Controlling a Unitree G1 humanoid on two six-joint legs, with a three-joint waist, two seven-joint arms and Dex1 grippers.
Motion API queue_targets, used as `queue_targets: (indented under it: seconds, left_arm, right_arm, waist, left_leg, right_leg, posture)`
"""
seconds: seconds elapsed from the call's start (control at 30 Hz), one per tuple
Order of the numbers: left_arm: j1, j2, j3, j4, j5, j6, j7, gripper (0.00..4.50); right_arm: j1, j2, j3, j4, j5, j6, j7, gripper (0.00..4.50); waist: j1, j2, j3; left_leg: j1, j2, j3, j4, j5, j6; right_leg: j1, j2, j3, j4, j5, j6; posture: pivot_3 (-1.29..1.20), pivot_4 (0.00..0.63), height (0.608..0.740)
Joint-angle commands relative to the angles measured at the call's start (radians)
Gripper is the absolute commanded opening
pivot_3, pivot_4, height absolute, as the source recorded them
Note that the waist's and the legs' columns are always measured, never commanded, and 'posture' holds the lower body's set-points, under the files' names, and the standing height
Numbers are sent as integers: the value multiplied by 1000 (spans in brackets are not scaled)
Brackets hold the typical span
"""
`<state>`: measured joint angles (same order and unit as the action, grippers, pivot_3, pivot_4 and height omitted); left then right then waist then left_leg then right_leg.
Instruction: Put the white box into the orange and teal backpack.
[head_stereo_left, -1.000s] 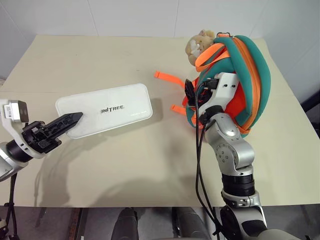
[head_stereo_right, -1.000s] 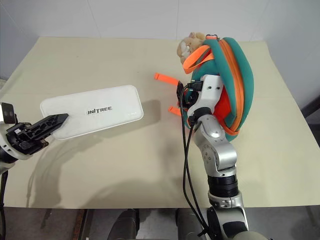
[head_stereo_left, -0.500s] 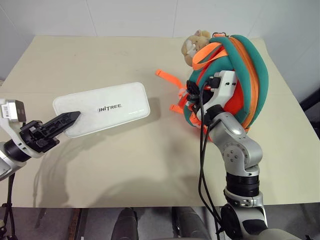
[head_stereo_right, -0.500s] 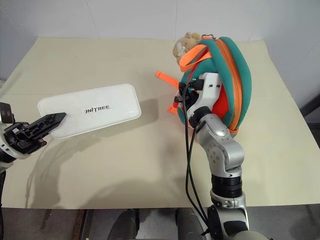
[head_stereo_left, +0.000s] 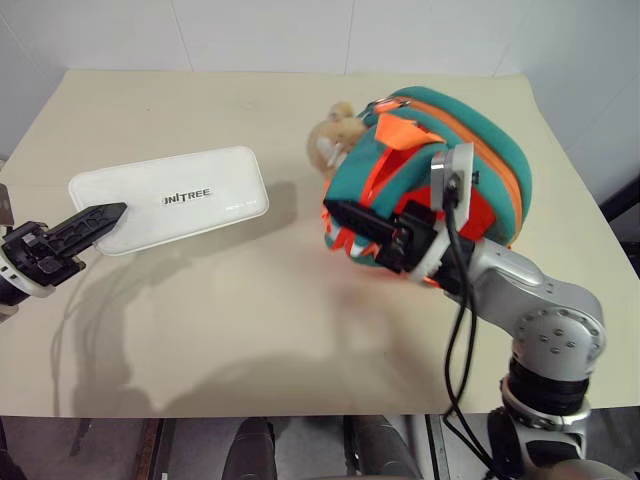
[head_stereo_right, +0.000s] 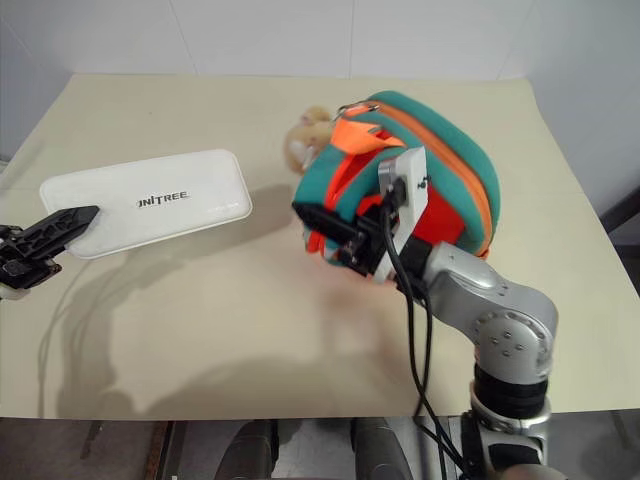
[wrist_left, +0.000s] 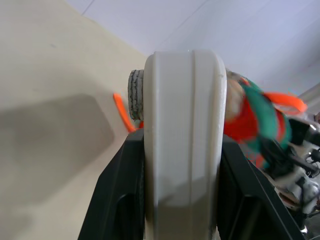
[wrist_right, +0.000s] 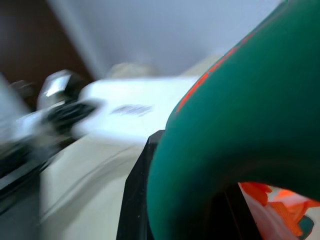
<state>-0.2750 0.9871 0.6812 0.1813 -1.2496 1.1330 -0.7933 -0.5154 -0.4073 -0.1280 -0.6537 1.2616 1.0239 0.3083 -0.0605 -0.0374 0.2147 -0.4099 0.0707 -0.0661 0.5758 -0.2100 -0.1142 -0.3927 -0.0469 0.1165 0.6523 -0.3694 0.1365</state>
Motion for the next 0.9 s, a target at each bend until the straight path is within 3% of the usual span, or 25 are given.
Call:
queue_targets:
  seconds: [0.03,0.23,0.4,0.63,0.9]
  left_arm:
    - [-48,39,8,25,28,-22,-61,1323]
    - [-87,56,-18,54,82,-23,-124,1323]
    - [-95,58,6,38,136,-107,-208,1323]
    - [-88,63,91,-9,178,-264,-309,1323]
    - [-49,86,153,-106,175,-289,-367,1323]
  right_arm:
    - [5,-106,-30,-69,187,-5,150,0]
    - [-8,-278,-44,-40,228,-37,436,0]
    - [14,-416,25,30,-50,-135,728,0]
    - [-2,-413,65,167,-211,-246,864,0]
    - [4,-405,110,270,-336,-342,987,0]
  waist:
    - [2,0,0]
    - [3,0,0]
    - [6,0,0]
    - [6,0,0]
    - [6,0,0]
  left_leg:
    - [0,0,0,0,0,0]
    - [0,0,0,1,0,0]
    - [0,0,0,2,0,0]
    - [0,0,0,3,0,0]
    - [0,0,0,4,0,0]
  right_leg:
    - [0,0,0,0,0,0]
    - [0,1,0,1,0,0]
    - [0,1,-1,0,0,0]
    - [1,1,-1,1,0,0]
    - [1,1,-1,1,0,0]
  posture:
    - [0,150,740]
    - [0,150,740]
    - [0,150,740]
    - [0,150,740]
    - [0,150,740]
